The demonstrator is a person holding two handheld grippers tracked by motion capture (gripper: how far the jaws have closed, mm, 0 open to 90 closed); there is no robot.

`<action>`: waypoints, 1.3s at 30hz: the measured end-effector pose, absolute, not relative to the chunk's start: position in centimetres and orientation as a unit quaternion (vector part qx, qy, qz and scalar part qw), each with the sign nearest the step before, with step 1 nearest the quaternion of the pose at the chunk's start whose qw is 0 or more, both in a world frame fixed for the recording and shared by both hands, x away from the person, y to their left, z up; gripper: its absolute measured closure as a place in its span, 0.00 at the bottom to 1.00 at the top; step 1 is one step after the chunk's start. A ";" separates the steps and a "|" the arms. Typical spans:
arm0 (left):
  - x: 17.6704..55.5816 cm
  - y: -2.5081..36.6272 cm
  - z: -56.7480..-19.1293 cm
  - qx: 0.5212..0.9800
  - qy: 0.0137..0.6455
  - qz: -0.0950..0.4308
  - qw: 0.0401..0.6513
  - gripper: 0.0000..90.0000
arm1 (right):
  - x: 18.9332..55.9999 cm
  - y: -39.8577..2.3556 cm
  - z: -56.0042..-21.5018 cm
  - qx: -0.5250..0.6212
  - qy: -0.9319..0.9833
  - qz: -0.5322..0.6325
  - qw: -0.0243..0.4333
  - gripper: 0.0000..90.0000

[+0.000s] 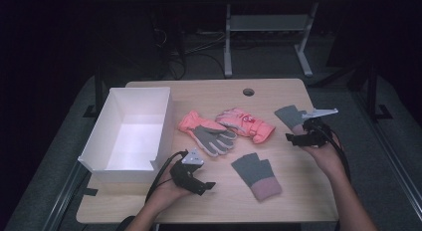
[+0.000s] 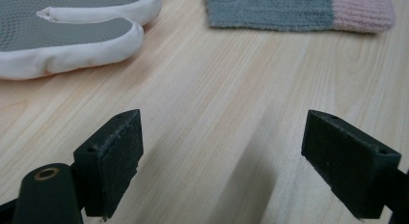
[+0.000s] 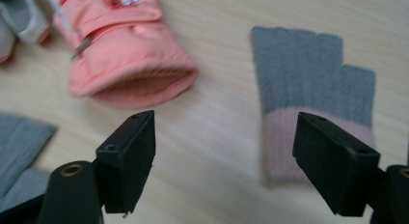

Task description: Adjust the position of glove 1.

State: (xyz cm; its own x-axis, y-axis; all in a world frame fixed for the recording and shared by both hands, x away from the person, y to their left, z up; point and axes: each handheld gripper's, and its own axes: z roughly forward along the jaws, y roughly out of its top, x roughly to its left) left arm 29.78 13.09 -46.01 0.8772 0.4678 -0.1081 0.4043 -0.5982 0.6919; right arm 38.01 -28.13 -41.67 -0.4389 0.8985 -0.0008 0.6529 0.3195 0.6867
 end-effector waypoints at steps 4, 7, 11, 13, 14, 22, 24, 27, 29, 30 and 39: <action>29.7 12.9 -46.1 0.897 0.238 0.037 0.371 0.16 | 39.9 -28.2 -41.8 0.494 0.791 0.300 0.201 0.32; 29.5 12.7 -46.1 0.901 0.228 0.037 0.367 0.16 | 41.4 -28.8 -42.0 0.500 0.787 0.297 0.205 0.39; 29.3 12.3 -46.2 0.899 0.226 0.030 0.373 0.16 | 43.5 -29.7 -42.4 0.509 0.790 0.278 0.201 0.46; 29.4 12.2 -46.3 0.899 0.226 0.024 0.373 0.16 | 44.1 -30.1 -42.6 0.513 0.791 0.272 0.196 0.50; 29.4 12.1 -46.3 0.899 0.225 0.021 0.374 0.16 | 44.4 -30.4 -42.8 0.515 0.788 0.276 0.192 0.54; 29.3 12.4 -46.3 0.897 0.231 0.017 0.377 0.16 | 45.6 -32.1 -44.7 0.540 0.777 0.277 0.170 0.66; 29.5 12.4 -46.3 0.897 0.231 0.016 0.376 0.16 | 45.7 -32.1 -44.9 0.540 0.779 0.275 0.164 0.68; 29.6 12.4 -46.5 0.897 0.234 0.012 0.374 0.16 | 45.9 -32.1 -45.7 0.541 0.782 0.264 0.159 0.69; 29.6 12.5 -46.5 0.897 0.234 0.012 0.374 0.16 | 46.0 -32.1 -45.9 0.546 0.778 0.269 0.157 0.70; 29.5 12.5 -46.5 0.898 0.234 0.012 0.373 0.16 | 46.1 -31.8 -45.9 0.544 0.781 0.261 0.160 0.70; 29.5 12.7 -46.6 0.897 0.239 0.013 0.371 0.16 | 45.9 -31.2 -45.7 0.543 0.785 0.247 0.169 0.94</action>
